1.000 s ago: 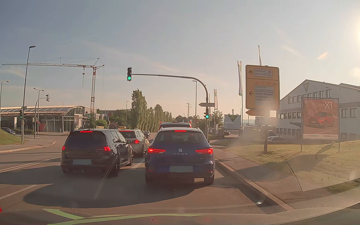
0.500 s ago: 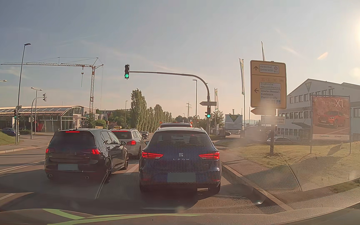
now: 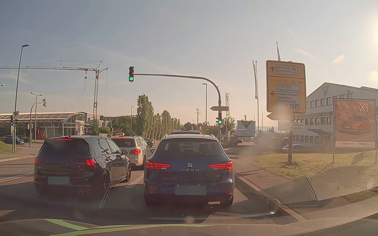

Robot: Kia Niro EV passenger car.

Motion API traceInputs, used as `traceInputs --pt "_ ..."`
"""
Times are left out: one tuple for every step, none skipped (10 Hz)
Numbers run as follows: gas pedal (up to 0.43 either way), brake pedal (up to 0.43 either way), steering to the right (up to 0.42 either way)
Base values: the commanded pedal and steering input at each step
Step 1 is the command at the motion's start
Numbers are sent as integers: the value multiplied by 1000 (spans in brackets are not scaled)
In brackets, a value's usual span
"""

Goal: Follow the waypoints while adhering to traffic rules and regulations

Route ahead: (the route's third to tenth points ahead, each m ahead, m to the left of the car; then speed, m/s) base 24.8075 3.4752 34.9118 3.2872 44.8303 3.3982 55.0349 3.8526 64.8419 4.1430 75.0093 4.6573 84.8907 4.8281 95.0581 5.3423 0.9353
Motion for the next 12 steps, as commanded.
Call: traceInputs --pt "0 177 2" --pt "0 104 1" --pt "0 24 1" --pt "0 0 1" --pt "0 0 2" --pt "0 0 2" --pt "0 0 3" --pt "0 0 3" --pt "0 0 4" --pt "0 0 5" --pt "0 0 6" --pt "39 0 6"
